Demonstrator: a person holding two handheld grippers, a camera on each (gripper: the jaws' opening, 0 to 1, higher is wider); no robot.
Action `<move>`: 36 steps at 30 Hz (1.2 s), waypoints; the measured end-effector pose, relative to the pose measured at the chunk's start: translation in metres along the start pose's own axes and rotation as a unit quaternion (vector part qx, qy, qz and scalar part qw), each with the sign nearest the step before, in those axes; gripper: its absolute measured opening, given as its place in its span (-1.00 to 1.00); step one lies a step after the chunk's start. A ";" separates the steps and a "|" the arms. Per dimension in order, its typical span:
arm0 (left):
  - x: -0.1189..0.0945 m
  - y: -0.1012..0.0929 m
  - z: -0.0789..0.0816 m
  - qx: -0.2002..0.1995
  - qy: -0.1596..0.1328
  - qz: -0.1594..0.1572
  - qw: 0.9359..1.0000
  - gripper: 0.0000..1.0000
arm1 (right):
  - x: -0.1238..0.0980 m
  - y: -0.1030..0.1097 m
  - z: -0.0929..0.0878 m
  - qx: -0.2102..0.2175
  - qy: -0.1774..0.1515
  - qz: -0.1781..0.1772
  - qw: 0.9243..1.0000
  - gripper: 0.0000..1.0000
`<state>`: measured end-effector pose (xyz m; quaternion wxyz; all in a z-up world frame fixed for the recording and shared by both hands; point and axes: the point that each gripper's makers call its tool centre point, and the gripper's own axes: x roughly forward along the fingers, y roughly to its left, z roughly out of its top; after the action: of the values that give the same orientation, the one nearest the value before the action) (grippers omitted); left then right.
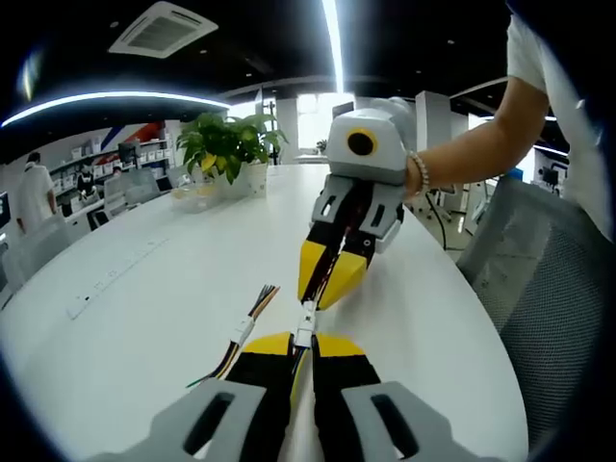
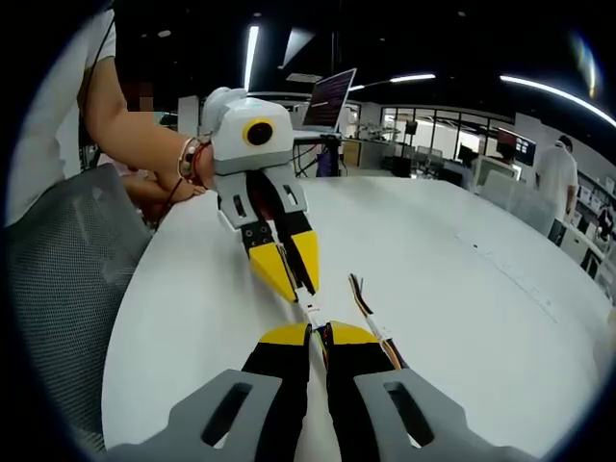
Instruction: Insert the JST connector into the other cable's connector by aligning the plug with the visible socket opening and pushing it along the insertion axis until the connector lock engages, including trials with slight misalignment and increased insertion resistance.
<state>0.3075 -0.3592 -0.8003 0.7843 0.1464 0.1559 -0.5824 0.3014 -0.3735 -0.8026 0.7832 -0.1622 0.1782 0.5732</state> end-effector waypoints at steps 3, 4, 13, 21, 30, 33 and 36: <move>0.001 -0.001 0.000 0.000 0.000 -0.002 1.000 -0.99 | 0.002 0.002 0.001 -0.002 0.000 0.003 1.000 -0.95; 0.001 -0.001 -0.001 0.002 0.002 -0.001 1.000 -0.99 | 0.003 0.001 0.000 -0.004 0.003 0.002 1.000 -0.95; 0.001 0.001 0.000 0.002 0.002 0.002 1.000 -1.00 | 0.004 0.000 0.001 0.008 -0.001 -0.001 1.000 -0.96; 0.004 -0.003 0.002 -0.005 -0.003 -0.012 1.000 -1.00 | 0.005 0.001 0.001 0.019 -0.005 0.002 1.000 -0.96; 0.007 -0.004 -0.002 0.010 0.011 -0.013 1.000 -1.00 | 0.004 0.002 -0.004 0.009 0.006 0.002 1.000 -0.96; 0.009 -0.003 -0.002 0.008 0.012 -0.013 1.000 -1.00 | 0.004 0.002 -0.005 0.008 0.007 0.000 1.000 -0.96; 0.011 -0.003 -0.003 0.007 0.013 -0.015 1.000 -1.00 | 0.004 0.001 -0.007 0.009 0.008 -0.003 1.000 -0.96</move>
<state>0.3070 -0.3684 -0.8079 0.7723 0.1576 0.1642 -0.5931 0.3009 -0.3735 -0.8104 0.7850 -0.1597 0.1890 0.5679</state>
